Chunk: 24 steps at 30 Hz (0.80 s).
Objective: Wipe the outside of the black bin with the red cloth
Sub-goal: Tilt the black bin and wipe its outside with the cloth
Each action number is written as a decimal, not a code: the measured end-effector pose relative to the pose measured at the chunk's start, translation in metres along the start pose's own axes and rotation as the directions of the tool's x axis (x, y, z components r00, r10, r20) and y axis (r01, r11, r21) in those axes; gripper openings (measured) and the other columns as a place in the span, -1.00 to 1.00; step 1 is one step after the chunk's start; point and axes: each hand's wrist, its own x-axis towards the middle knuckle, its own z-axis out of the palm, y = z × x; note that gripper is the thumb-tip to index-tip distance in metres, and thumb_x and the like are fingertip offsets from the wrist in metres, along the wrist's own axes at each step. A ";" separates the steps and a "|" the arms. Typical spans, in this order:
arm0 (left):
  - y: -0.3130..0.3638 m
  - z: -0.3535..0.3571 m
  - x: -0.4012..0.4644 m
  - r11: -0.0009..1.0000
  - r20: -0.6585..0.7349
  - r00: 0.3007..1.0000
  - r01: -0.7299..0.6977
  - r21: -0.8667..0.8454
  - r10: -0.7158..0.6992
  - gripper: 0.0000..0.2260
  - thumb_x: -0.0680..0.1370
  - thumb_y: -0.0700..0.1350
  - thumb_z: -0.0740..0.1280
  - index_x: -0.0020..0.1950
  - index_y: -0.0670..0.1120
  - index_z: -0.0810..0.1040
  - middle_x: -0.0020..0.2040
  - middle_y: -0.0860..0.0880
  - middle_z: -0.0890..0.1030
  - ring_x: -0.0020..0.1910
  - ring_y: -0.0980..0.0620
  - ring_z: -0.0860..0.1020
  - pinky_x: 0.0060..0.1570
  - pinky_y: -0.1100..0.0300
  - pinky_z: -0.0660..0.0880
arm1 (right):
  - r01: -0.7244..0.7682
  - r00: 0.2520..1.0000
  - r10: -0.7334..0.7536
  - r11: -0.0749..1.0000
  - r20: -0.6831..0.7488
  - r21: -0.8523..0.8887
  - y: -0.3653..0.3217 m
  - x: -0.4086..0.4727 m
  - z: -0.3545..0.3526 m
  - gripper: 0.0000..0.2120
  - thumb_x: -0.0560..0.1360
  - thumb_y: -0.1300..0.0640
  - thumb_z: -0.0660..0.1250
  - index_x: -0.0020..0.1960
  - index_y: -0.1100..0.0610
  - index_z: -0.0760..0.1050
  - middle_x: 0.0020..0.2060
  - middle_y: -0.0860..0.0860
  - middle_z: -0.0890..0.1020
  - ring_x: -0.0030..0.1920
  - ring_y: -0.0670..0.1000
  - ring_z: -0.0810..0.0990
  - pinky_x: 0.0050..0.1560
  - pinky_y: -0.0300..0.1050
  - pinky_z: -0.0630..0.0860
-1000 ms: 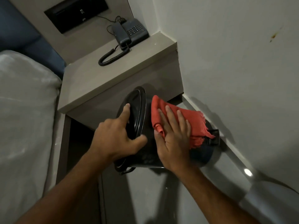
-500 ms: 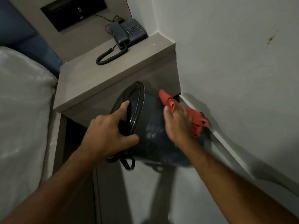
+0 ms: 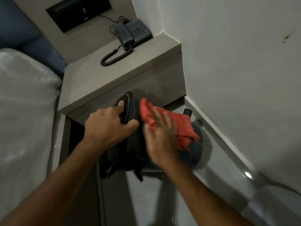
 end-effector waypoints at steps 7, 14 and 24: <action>-0.047 0.005 -0.039 0.970 0.399 0.902 -0.075 -0.231 0.165 0.22 0.11 0.39 0.48 0.45 0.39 -0.36 0.51 0.06 0.24 -0.01 0.21 0.54 0.09 0.16 0.54 | 0.053 0.999 -0.053 0.999 0.011 0.004 0.024 -0.007 -0.007 -0.46 0.57 -0.21 -0.03 0.52 -0.36 -0.10 0.54 -0.17 0.23 0.55 -0.03 0.08 0.52 0.06 -0.08; -0.033 0.005 -0.040 0.955 0.205 0.958 -0.142 -0.260 0.199 -0.05 0.30 0.30 0.30 0.52 0.31 -0.23 0.10 0.01 0.62 -0.17 0.15 0.59 -0.08 0.30 0.52 | -0.196 0.981 0.194 0.977 0.031 0.086 0.018 0.012 -0.021 -0.46 0.57 -0.19 0.04 0.51 -0.09 0.30 0.51 0.06 0.34 0.52 0.02 0.14 0.52 0.11 -0.02; -0.010 -0.010 -0.007 0.992 0.247 0.965 -0.070 -0.102 0.093 -0.15 0.39 0.26 0.31 0.58 0.10 0.00 -0.11 0.01 0.65 -0.18 0.02 0.57 -0.08 0.12 0.51 | -0.140 0.989 0.142 0.989 0.051 -0.042 0.104 -0.033 -0.050 -0.39 0.55 -0.15 0.01 0.58 -0.11 0.01 0.58 -0.06 0.20 0.58 0.08 0.07 0.55 0.11 -0.02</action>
